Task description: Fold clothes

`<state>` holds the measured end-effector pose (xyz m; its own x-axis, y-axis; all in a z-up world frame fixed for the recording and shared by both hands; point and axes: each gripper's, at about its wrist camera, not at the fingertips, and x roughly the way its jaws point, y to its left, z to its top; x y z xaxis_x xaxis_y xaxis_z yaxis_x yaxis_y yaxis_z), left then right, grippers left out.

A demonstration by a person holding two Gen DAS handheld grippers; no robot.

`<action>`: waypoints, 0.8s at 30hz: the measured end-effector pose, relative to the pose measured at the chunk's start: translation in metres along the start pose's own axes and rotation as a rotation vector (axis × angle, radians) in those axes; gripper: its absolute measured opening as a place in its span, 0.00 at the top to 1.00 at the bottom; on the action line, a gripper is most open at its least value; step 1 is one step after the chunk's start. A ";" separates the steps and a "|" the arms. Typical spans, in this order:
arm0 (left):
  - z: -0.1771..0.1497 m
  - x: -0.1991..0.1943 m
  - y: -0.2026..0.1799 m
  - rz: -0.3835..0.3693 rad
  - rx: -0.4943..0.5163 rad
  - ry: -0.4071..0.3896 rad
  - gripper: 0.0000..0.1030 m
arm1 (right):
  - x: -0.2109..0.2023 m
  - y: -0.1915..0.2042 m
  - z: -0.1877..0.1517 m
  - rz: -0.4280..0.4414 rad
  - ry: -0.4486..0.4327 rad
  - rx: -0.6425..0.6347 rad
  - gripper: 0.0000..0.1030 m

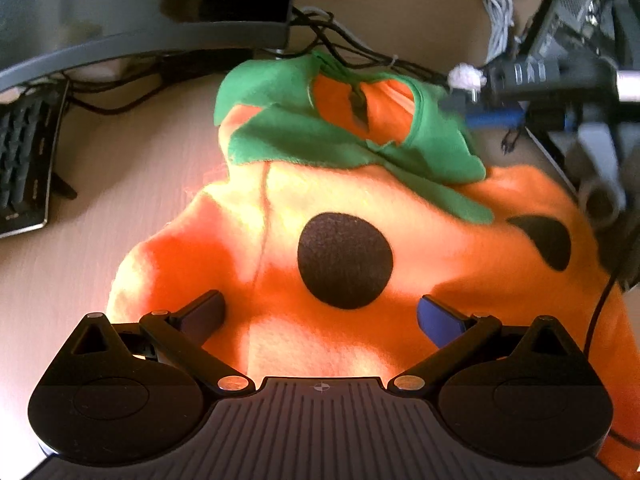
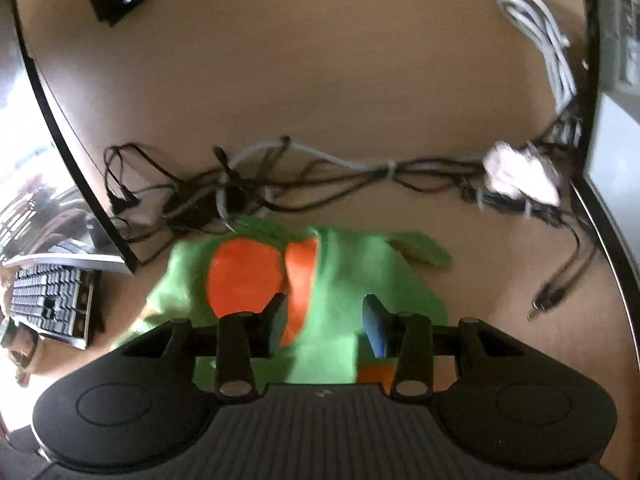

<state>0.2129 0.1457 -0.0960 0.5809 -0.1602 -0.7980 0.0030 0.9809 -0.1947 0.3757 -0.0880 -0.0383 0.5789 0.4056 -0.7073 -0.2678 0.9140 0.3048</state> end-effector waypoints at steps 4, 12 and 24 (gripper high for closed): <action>0.001 -0.001 0.001 -0.003 -0.018 -0.002 0.00 | 0.021 -0.009 -0.014 0.034 0.076 0.053 0.60; 0.002 -0.002 0.005 -0.023 -0.033 -0.012 0.00 | -0.020 0.019 -0.005 0.201 0.002 -0.023 0.91; 0.039 -0.041 0.016 -0.155 -0.155 -0.086 0.00 | -0.042 0.005 -0.019 0.059 -0.010 -0.072 0.78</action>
<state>0.2208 0.1720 -0.0444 0.6505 -0.2907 -0.7017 -0.0237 0.9156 -0.4013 0.3352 -0.1007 -0.0187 0.5680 0.4595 -0.6828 -0.3566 0.8851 0.2989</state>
